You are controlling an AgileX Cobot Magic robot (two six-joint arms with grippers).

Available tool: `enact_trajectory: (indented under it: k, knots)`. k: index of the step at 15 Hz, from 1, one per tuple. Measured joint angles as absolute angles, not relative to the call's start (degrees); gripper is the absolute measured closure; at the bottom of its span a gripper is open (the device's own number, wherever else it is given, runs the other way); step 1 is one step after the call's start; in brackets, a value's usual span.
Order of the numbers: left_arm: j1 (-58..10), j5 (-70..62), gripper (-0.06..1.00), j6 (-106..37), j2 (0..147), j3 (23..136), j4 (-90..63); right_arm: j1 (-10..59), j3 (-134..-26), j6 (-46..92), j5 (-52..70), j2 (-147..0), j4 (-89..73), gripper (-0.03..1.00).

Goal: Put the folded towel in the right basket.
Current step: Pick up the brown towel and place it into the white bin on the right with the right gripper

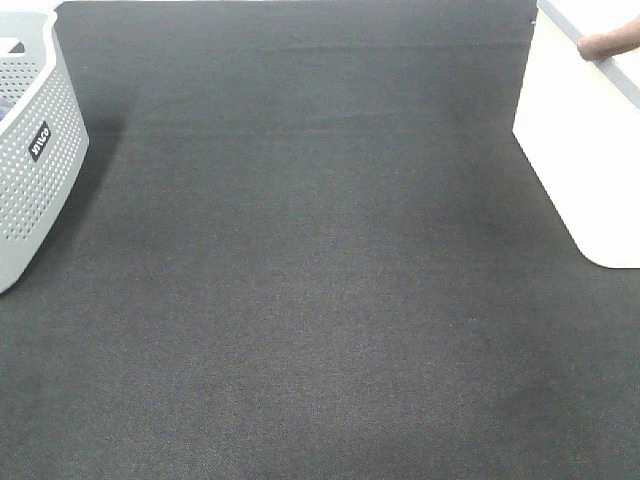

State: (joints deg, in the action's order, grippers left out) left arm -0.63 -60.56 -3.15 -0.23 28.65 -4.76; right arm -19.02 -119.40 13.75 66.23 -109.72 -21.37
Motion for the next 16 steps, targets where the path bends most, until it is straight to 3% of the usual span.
enact_trajectory:
  k: [6,8,10,13,14,16]
  knots:
    - [-0.6,-60.6,0.07,-3.2,-0.2,28.6,-4.8,-19.0,-119.4,14.0,65.9,-117.4,-18.4,0.96]
    - [-0.6,-60.6,0.07,-3.2,-0.2,28.6,-4.8,-19.0,-119.4,11.3,64.7,-119.1,-14.6,0.91]
    - [-0.6,-60.6,0.07,-3.2,-0.2,28.6,-4.8,-19.0,-119.4,10.9,64.6,-119.3,-14.7,0.74]
    - [-0.6,-60.6,0.07,-3.2,-0.2,28.6,-4.8,-19.0,-119.4,10.9,66.2,-119.3,-19.8,0.33]
    - [-0.6,-60.6,0.07,-3.2,-0.2,28.6,-4.8,-19.0,-119.4,10.9,67.0,-119.2,-21.7,0.25]
    - [-0.6,-60.6,0.07,-3.2,-0.2,28.6,-4.8,-18.2,-119.4,10.9,68.4,-117.9,-24.2,0.2]
